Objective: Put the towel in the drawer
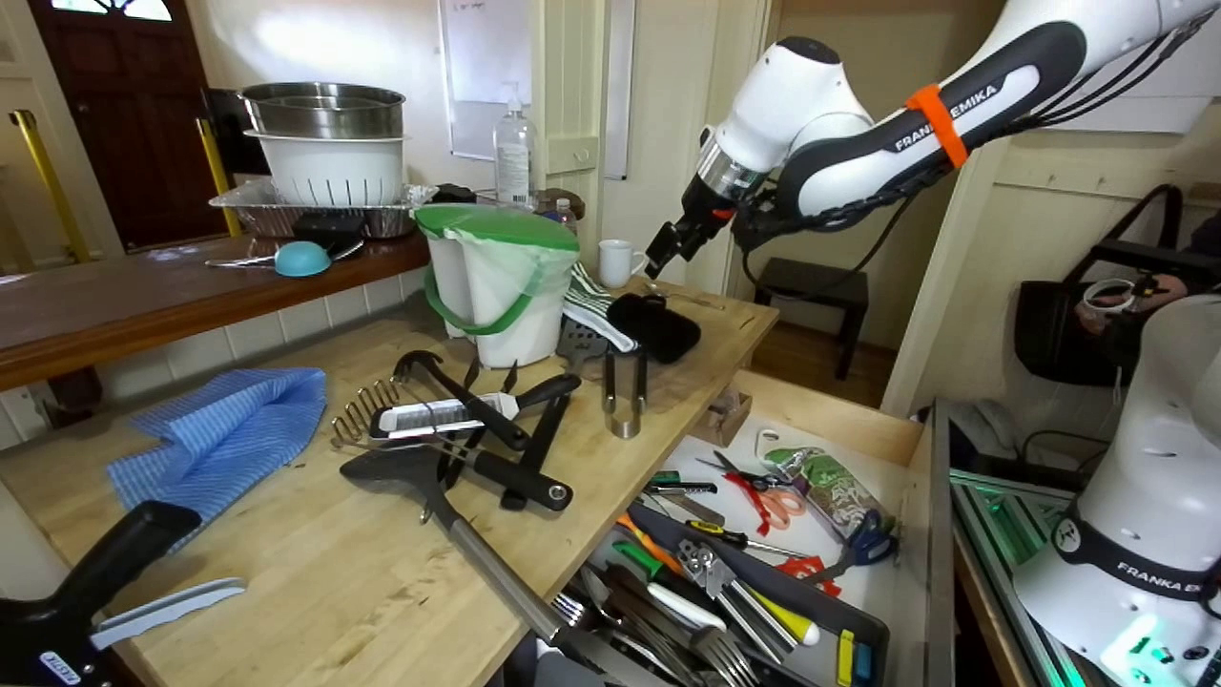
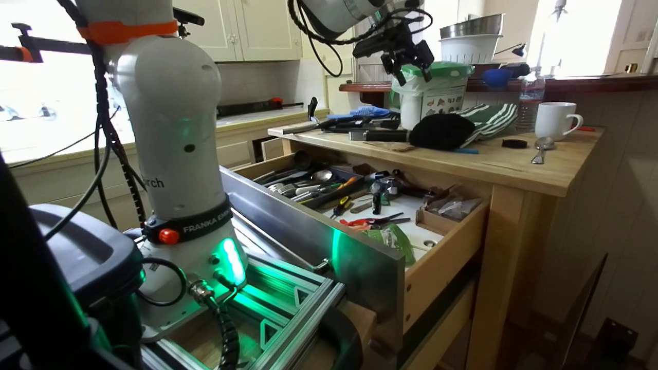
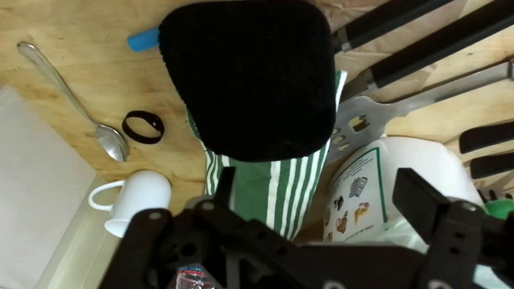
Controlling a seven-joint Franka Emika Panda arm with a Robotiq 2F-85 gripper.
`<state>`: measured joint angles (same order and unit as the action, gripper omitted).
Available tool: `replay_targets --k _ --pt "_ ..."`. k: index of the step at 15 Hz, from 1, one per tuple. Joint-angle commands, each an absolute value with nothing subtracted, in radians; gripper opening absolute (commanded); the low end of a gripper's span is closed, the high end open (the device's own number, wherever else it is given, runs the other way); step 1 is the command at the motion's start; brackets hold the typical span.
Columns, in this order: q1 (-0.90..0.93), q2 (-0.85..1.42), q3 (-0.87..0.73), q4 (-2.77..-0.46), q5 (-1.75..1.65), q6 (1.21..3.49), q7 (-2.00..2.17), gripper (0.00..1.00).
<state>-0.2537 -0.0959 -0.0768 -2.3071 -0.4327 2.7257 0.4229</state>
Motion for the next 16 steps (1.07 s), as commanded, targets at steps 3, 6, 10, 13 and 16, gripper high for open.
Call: replay_targets --k 3,6,10,13,16 --pt "-0.282 0.034 -0.050 -2.273 -0.834 2.694 0.836 1.00" --pt "-0.269 0.068 -0.061 -2.257 -0.937 2.641 0.919 1.00" --pt "-0.217 0.109 -0.107 -2.236 -0.881 2.627 0.857 1.00" --pt "-0.188 0.153 -0.126 -2.201 -0.869 2.633 0.866 1.00" --pt "-0.164 0.194 -0.136 -2.161 -0.834 2.636 0.853 1.00"
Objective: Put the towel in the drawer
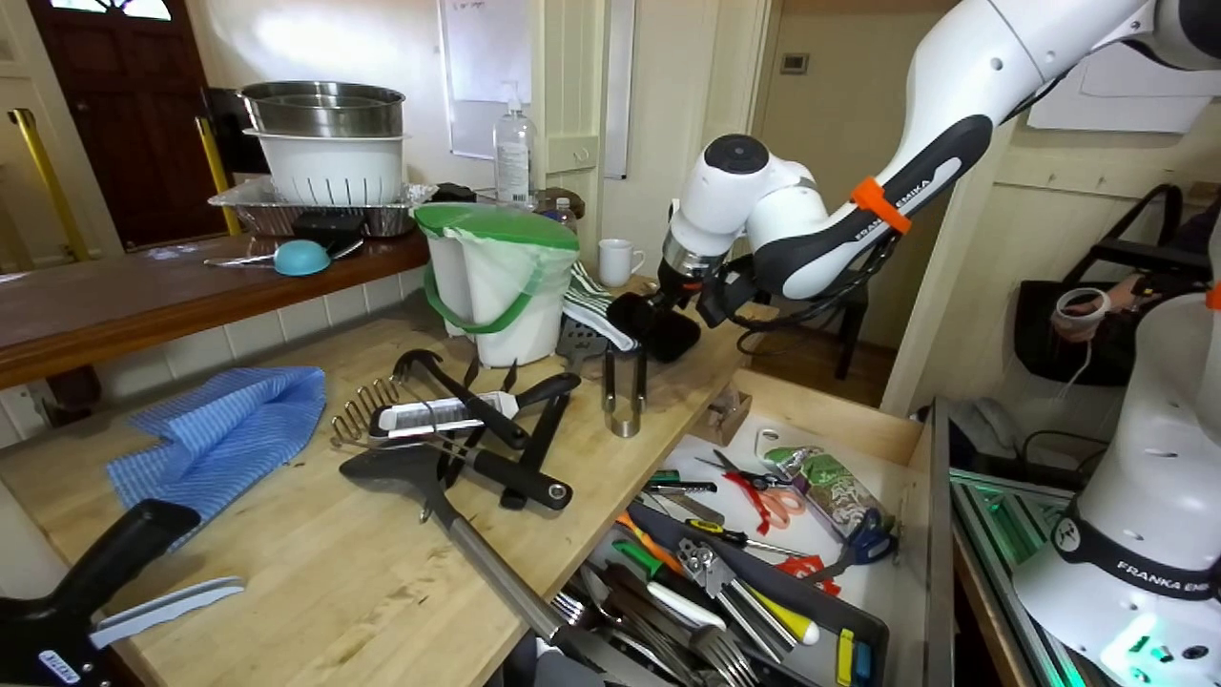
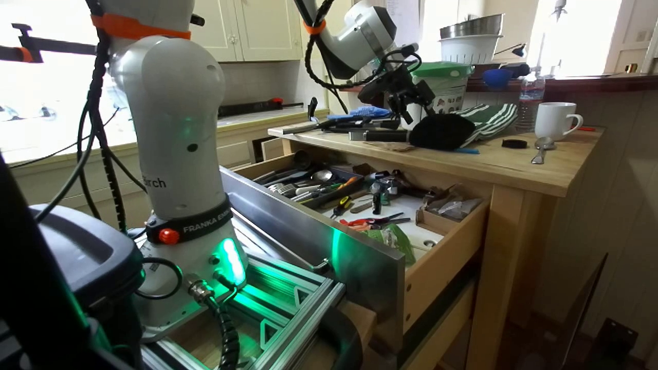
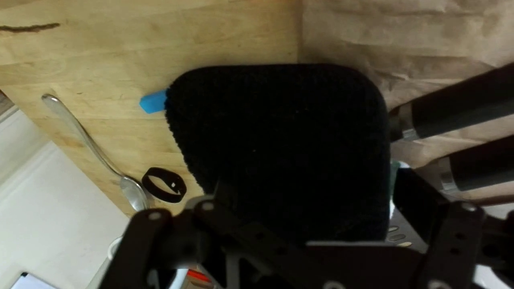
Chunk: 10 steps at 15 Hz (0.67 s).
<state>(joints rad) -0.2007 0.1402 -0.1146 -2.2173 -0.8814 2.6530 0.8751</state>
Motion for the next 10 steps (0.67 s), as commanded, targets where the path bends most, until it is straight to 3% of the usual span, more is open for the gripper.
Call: replay_targets --k 1,6,7,9,10 --pt "-0.156 0.207 -0.140 -2.143 -0.829 2.633 0.848 1.00" --pt "-0.133 0.274 -0.174 -2.077 -0.794 2.622 0.827 0.99" --pt "-0.129 0.286 -0.184 -2.071 -0.796 2.620 0.827 0.74" --pt "-0.124 0.299 -0.197 -2.066 -0.793 2.624 0.813 0.70" --pt "-0.122 0.307 -0.203 -2.062 -0.791 2.624 0.809 0.60"
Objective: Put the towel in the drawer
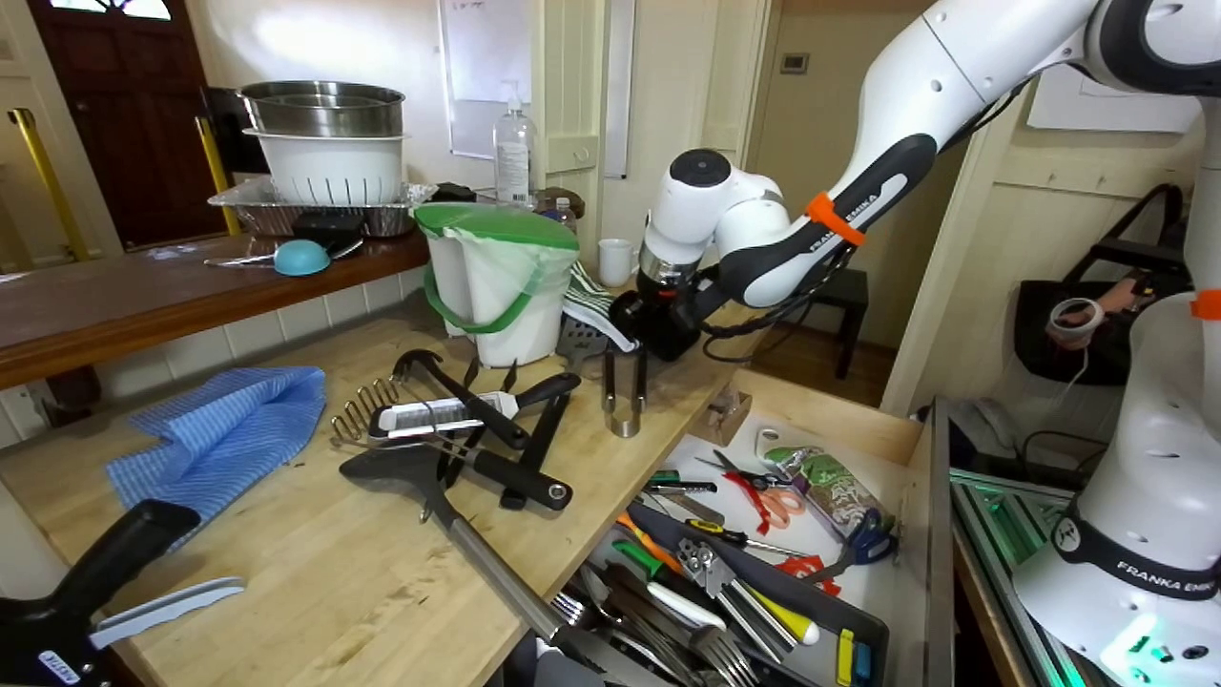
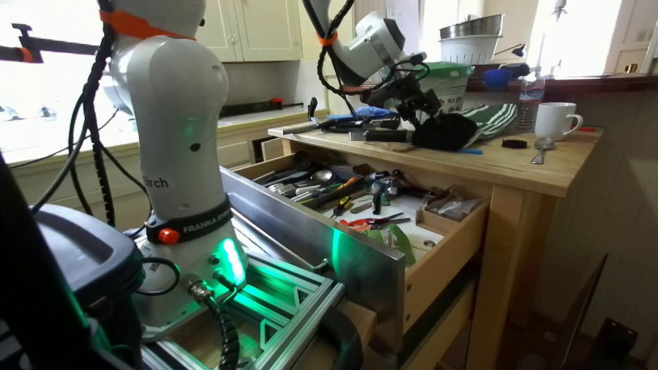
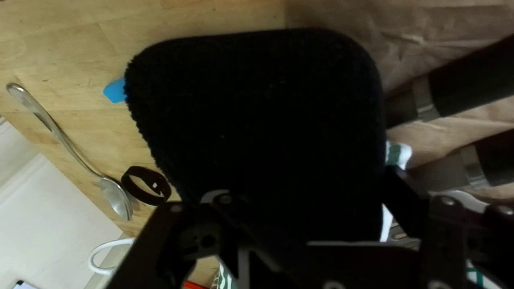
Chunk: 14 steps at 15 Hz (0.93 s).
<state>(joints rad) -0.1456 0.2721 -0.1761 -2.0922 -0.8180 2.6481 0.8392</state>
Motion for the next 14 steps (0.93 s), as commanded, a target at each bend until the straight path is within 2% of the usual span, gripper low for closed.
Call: replay_targets --k 1,2,8,14 --pt "-0.119 0.311 -0.207 -2.060 -0.789 2.624 0.807 0.52" --pt "-0.115 0.311 -0.212 -2.059 -0.791 2.625 0.808 0.43" --pt "-0.065 0.234 -0.249 -2.087 -0.868 2.599 0.863 0.05" --pt "-0.068 0.000 -0.208 -2.209 -0.832 2.396 0.791 0.06"
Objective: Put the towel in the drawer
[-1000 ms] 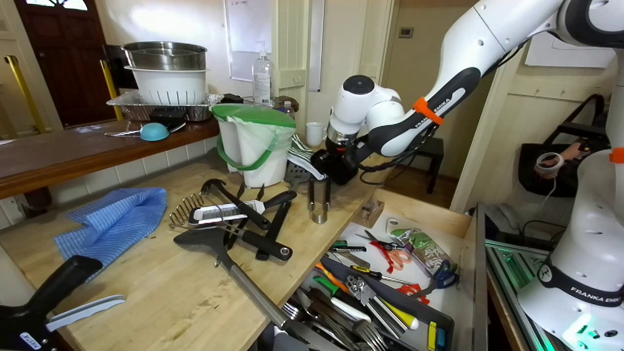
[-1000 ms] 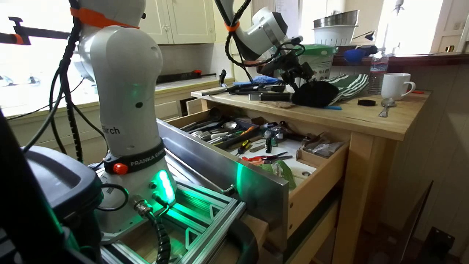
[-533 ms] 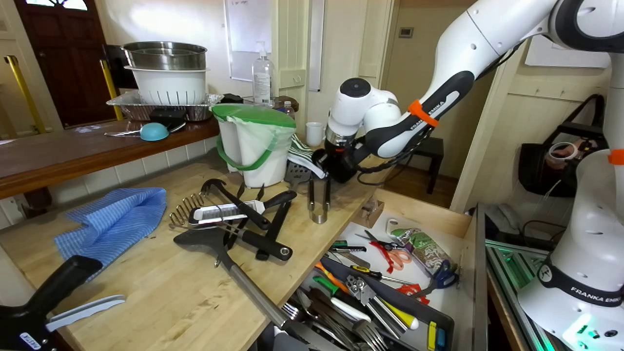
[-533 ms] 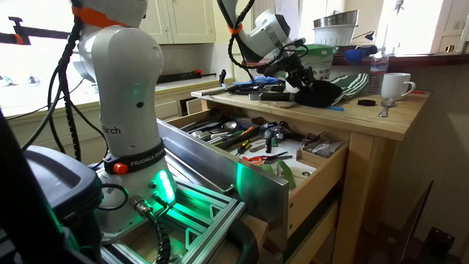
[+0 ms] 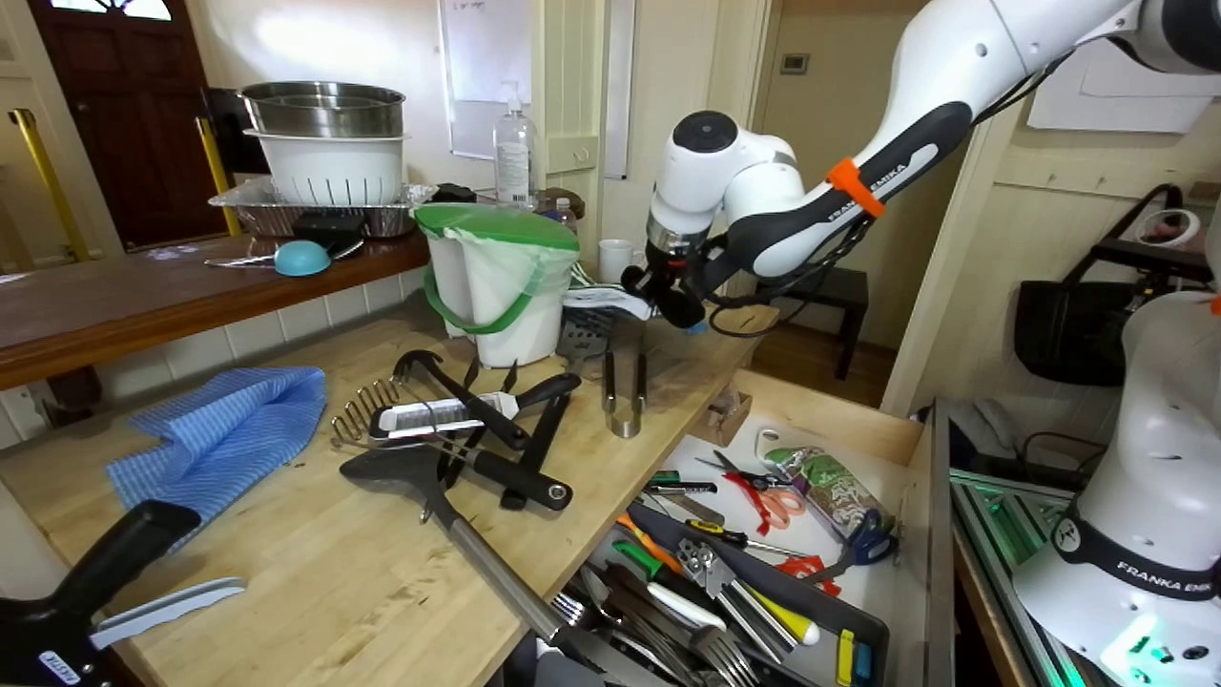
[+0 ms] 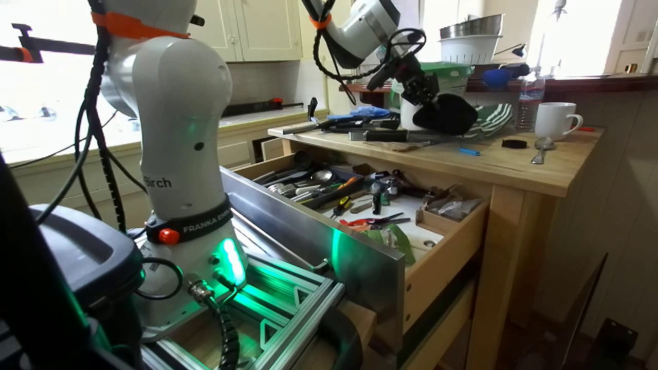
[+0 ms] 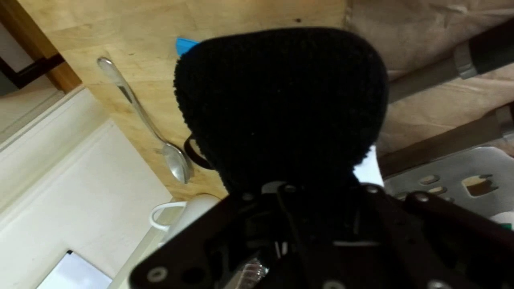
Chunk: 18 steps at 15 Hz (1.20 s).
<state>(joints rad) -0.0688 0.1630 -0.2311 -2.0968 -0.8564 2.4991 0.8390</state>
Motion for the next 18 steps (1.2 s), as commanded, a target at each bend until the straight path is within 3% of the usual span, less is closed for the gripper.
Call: replay_targets --k 1,7,11,12,13,18 --pt "-0.075 -0.052 -0.193 -2.240 -0.800 2.353 0.749 0.06" --pt "-0.099 -0.278 -0.133 -2.366 -0.601 2.141 0.561 0.06" --pt "-0.127 -0.331 -0.087 -2.415 -0.619 2.141 0.599 0.06" --pt "-0.131 -0.331 -0.079 -2.425 -0.615 2.150 0.600 0.18" --pt "-0.135 -0.331 -0.069 -2.429 -0.615 2.146 0.613 0.06" --pt "-0.138 -0.317 -0.050 -2.427 -0.589 2.121 0.587 0.06"
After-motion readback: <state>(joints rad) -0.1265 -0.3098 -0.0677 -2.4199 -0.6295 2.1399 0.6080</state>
